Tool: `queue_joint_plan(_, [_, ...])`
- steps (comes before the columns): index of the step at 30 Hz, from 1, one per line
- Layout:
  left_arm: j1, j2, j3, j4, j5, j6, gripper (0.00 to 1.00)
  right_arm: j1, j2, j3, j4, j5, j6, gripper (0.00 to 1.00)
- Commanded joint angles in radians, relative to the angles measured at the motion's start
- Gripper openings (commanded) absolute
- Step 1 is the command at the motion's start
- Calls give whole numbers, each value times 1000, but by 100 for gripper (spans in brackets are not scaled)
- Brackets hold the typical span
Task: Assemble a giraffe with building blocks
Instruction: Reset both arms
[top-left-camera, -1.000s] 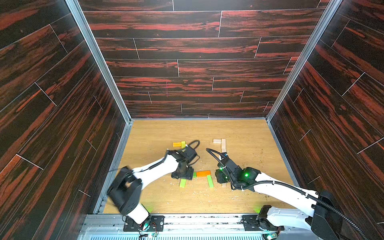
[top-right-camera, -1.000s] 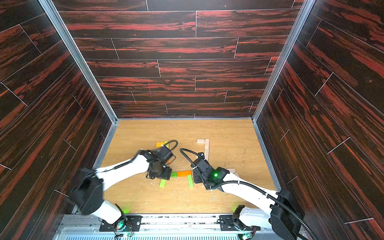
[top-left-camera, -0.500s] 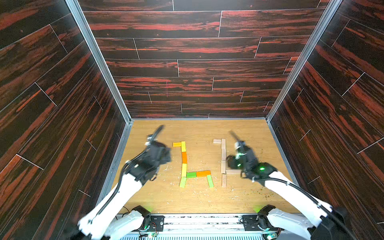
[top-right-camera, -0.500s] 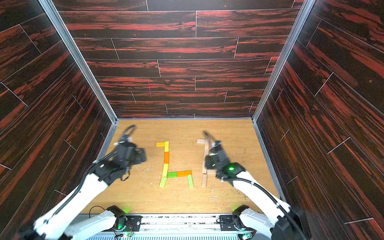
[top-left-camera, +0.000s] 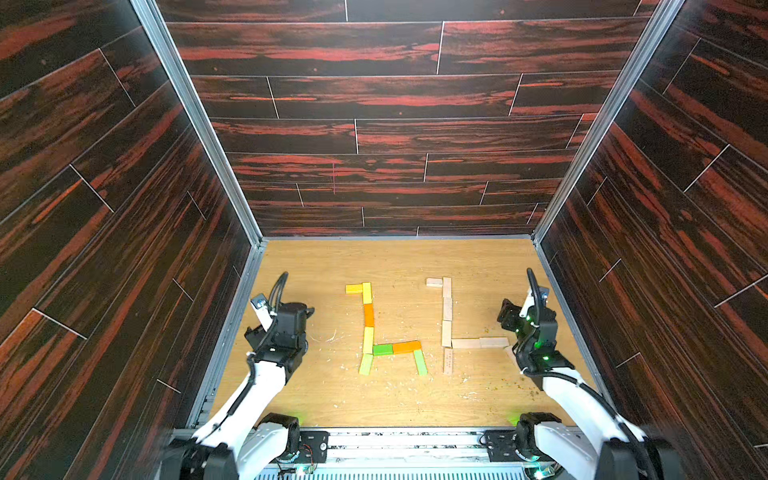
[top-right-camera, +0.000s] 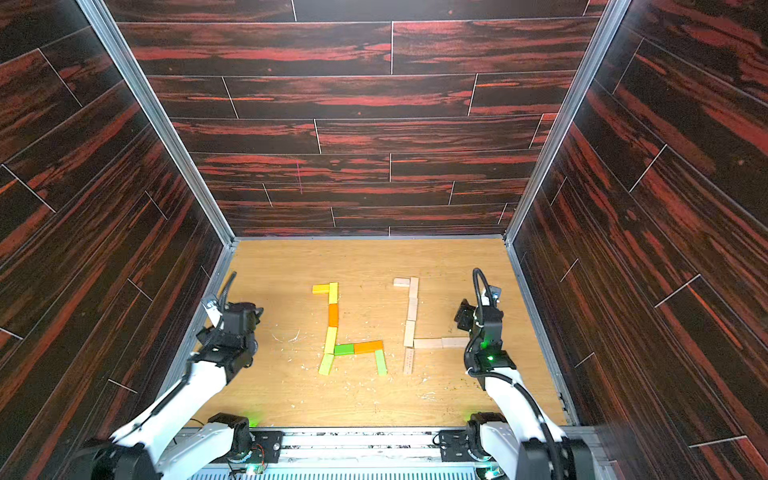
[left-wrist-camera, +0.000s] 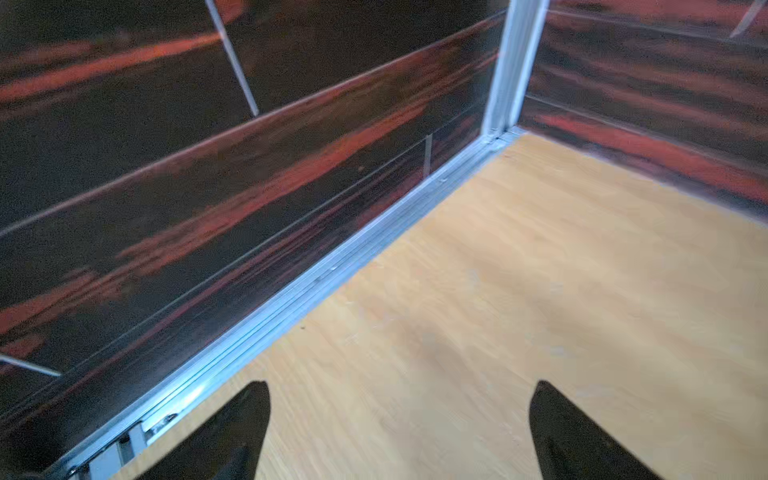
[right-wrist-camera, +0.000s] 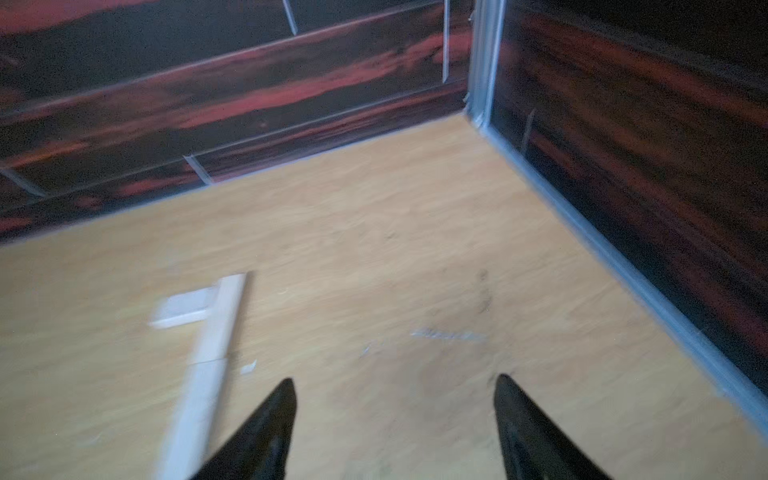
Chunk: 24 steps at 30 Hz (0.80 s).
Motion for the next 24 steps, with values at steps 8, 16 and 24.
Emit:
queue_joint_plan(8, [68, 140, -95, 405, -49, 97, 100, -16, 405, -165, 926, 127, -174, 96])
queue_joint_plan(16, [121, 254, -109, 667, 77, 194, 100, -21, 477, -118, 900, 82, -182, 97])
queue_joint_plan(24, [143, 400, -74, 784, 289, 254, 100, -90, 471, 2, 636, -36, -112, 97])
